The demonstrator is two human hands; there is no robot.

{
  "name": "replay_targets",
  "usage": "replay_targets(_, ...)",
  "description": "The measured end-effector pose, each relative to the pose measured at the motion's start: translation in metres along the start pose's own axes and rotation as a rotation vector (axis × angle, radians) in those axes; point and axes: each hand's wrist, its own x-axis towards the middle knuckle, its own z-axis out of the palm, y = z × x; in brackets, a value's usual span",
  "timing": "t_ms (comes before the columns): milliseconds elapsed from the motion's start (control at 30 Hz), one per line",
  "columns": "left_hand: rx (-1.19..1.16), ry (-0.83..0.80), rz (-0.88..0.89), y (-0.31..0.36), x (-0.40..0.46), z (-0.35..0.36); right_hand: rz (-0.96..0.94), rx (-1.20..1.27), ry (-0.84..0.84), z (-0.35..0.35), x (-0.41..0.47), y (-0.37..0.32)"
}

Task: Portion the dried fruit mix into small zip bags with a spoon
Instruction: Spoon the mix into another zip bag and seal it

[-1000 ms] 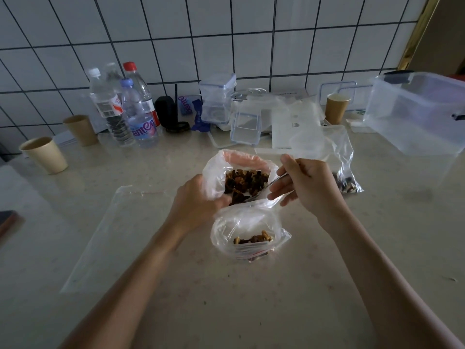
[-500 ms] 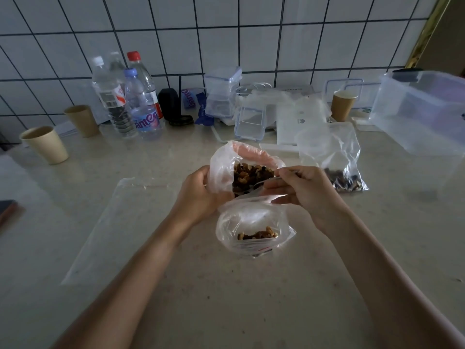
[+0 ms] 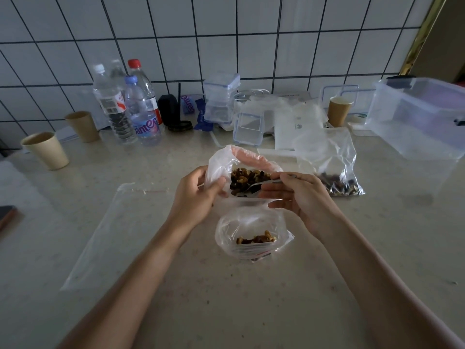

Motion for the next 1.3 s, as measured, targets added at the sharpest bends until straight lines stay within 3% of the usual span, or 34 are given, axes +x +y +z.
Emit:
replay_targets(367, 0.206, 0.213, 0.070, 0.002, 0.007, -0.015, -0.151, -0.051, 0.070, -0.007, -0.002, -0.018)
replay_targets(533, 0.345, 0.265, 0.148, 0.012, 0.005, -0.023, -0.261, -0.031, 0.006, -0.009, -0.008, -0.030)
replay_targets(700, 0.394, 0.143, 0.221, 0.020, -0.023, -0.025, -0.308, -0.018, -0.071, -0.013, -0.013, -0.037)
replay_targets(933, 0.333, -0.171, -0.001, 0.017, -0.064, -0.017, -0.308, -0.163, -0.249, -0.017, -0.019, -0.042)
replay_targets(1133, 0.224, -0.107, -0.020, 0.023, -0.064, -0.008, -0.360, -0.378, -0.504, -0.014, -0.029, -0.045)
replay_targets(1300, 0.269, -0.045, -0.037, 0.020, -0.062, -0.009, -0.440, -0.562, -0.550, -0.010, -0.030, -0.045)
